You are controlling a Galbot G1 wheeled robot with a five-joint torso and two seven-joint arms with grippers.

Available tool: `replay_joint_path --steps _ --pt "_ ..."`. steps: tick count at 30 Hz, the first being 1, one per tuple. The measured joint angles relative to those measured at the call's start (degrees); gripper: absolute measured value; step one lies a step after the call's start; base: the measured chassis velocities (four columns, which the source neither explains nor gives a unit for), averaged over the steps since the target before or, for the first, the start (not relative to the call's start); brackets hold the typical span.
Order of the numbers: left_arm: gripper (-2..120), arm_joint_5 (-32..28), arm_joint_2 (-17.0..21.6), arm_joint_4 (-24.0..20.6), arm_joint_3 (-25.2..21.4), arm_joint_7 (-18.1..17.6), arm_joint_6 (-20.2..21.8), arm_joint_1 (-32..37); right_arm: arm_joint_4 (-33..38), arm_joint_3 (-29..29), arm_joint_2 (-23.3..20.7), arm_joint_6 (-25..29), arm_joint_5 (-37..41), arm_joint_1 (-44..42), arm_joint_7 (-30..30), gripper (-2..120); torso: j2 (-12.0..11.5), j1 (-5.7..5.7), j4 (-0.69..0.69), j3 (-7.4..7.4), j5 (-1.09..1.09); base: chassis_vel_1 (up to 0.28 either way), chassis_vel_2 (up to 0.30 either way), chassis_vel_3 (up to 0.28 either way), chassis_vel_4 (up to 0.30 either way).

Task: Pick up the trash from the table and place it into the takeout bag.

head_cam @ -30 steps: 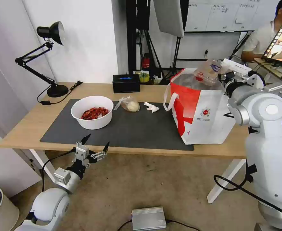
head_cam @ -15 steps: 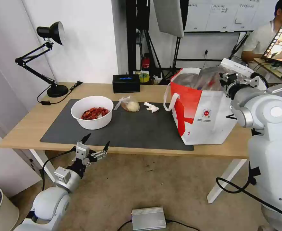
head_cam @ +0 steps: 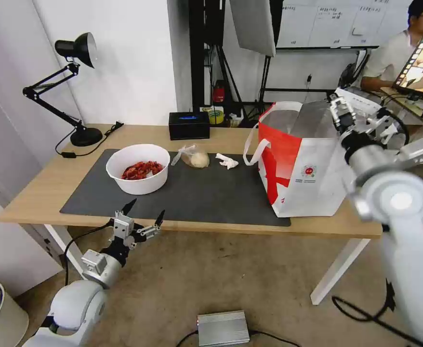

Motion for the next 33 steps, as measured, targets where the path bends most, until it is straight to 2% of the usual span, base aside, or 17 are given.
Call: replay_joint_path --steps 3,4,6,7,10,11,14,22,33 --pt "100 -0.07 -0.67 -0.04 -0.78 -0.02 -0.03 0.42 1.37 -2.3 0.0 1.27 -10.68 -4.5 -5.25 93 0.0 0.0 0.01 0.0 0.0 0.0 0.0 0.0 0.0" --pt "100 -0.07 -0.67 -0.04 -0.78 -0.02 -0.03 0.42 1.37 -2.3 0.0 1.27 -10.68 -4.5 -5.25 93 0.0 0.0 0.01 0.0 0.0 0.0 0.0 0.0 0.0" --pt "100 -0.18 -0.93 -0.38 -1.0 -0.16 -0.03 0.79 1.91 -3.45 0.74 2.83 -17.58 -8.24 -7.38 94 0.0 0.0 0.01 0.0 0.01 0.0 0.0 0.0 0.0" --pt "100 -0.18 -0.93 -0.38 -1.0 -0.16 -0.03 0.79 1.91 -3.45 0.74 2.83 -17.58 -8.24 -7.38 94 0.0 0.0 0.01 0.0 0.01 0.0 0.0 0.0 0.0" --pt "100 -0.19 -1.06 -0.45 -1.08 -0.38 0.19 1.04 2.08 -4.27 2.32 5.47 -27.06 -13.4 -9.76 99 0.0 0.0 0.0 0.0 0.01 0.0 0.0 0.0 0.0" --pt "100 -0.19 -1.06 -0.45 -1.08 -0.38 0.19 1.04 2.08 -4.27 2.32 5.47 -27.06 -13.4 -9.76 99 0.0 0.0 0.0 0.0 0.01 0.0 0.0 0.0 0.0" --pt "100 -0.21 -1.6 -0.49 -1.43 -0.5 0.34 1.21 1.91 -4.72 3.58 7.82 -34.89 -18.1 -11.75 100 0.0 0.0 0.0 0.0 0.0 0.0 0.0 0.0 0.0" --pt "100 -3.14 -3.0 -1.17 -2.79 -0.52 3.28 2.0 -0.09 -4.7 6.21 12.22 -45.55 -25.26 -13.56 100 0.0 0.0 0.0 0.0 0.01 0.0 0.0 0.0 0.0" --pt "100 -3.91 -3.69 -0.82 -3.92 -0.51 4.55 2.52 -1.22 -5.57 9.4 14.71 -50.98 -30.78 -15.04 100 0.0 0.01 0.0 0.0 0.0 0.0 0.0 0.0 0.0"
